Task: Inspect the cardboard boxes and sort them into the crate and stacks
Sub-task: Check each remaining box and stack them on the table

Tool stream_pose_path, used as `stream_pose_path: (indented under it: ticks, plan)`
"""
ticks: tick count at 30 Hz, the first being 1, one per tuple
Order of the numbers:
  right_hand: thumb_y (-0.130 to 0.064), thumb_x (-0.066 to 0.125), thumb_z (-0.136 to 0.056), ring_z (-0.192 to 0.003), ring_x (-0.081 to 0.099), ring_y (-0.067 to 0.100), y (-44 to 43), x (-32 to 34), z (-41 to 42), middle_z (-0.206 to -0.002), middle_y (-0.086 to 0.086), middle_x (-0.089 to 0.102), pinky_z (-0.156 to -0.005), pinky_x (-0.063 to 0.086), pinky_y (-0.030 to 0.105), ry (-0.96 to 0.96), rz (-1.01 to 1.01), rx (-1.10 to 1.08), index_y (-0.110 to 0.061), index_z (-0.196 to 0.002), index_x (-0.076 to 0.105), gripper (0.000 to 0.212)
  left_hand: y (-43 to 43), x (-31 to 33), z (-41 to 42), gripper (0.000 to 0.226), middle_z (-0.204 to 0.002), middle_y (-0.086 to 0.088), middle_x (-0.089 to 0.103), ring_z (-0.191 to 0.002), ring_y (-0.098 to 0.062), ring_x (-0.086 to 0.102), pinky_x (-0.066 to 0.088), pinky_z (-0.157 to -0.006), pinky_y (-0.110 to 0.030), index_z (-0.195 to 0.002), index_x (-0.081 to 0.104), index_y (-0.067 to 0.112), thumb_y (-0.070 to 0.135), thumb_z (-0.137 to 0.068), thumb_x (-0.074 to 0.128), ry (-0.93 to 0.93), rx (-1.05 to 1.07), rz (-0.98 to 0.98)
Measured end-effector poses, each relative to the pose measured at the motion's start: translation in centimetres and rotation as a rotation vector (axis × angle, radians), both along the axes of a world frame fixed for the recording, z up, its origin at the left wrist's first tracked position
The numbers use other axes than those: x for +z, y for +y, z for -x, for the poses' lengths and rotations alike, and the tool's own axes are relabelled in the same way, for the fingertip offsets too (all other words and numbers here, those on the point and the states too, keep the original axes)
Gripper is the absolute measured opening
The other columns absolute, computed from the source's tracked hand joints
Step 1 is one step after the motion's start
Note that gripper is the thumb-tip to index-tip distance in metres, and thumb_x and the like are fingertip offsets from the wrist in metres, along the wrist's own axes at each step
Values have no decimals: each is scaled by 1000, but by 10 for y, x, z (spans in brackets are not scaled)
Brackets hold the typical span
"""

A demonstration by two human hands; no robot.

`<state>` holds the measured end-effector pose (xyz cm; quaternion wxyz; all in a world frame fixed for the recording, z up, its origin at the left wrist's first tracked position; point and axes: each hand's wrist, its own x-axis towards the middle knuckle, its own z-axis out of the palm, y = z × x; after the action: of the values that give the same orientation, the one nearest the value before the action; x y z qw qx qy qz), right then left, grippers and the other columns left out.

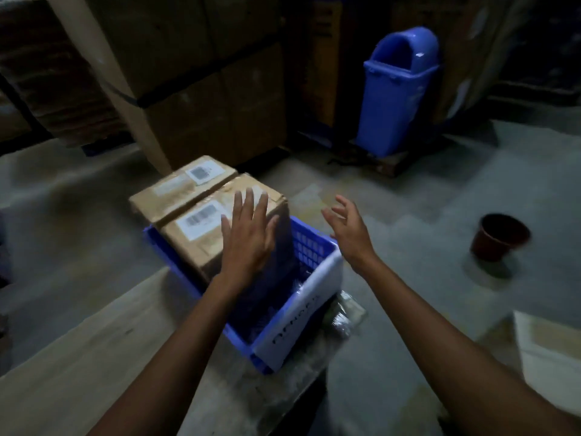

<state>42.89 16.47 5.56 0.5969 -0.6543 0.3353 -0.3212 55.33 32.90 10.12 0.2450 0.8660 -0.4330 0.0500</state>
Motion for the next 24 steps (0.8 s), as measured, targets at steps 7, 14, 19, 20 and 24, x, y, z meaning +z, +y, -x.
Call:
stream_pose_path:
  ticks: [7, 14, 19, 20, 24]
  plan:
    - [-63, 60, -82, -117, 60, 21, -26, -21, 162, -128, 2, 58, -93, 55, 47, 63, -70, -345, -26, -139, 51, 69, -97, -41, 121, 67, -162, -10, 28, -153, -23, 17, 13, -122, -37, -151, 39, 12, 53, -99, 31, 350, -387, 148]
    - [-38, 49, -105, -114, 59, 29, -75, -78, 370, -136, 12, 56, -79, 50, 37, -8, -348, -733, -24, -125, 49, 24, -187, -93, 262, 50, -158, -2, 37, -146, -19, 33, 26, -118, -44, -150, 42, 18, 41, -108, 32, 1149, -334, 44]
    - [-47, 46, -104, -119, 57, 32, -121, -141, 509, -132, 9, 57, -94, 51, 50, 100, -505, -886, -23, -130, 51, 35, -260, -160, 369, 54, -156, -7, 40, -145, -24, 35, 29, -114, -54, -150, 43, 15, 46, -106, 34, 1430, -152, -134]
    - [-49, 46, -104, -120, 56, 32, -130, -155, 531, -130, 7, 56, -95, 50, 51, 132, -532, -892, -24, -130, 50, 37, -273, -176, 389, 54, -156, -7, 39, -145, -24, 35, 29, -114, -53, -150, 42, 15, 46, -106, 34, 1449, -117, -172]
    - [-59, 44, -101, -117, 56, 27, -168, -223, 599, -126, 2, 58, -101, 49, 52, 278, -574, -871, -22, -138, 53, 53, -314, -246, 452, 57, -158, -9, 36, -145, -27, 34, 27, -113, -53, -153, 37, 14, 47, -106, 32, 1507, 10, -278]
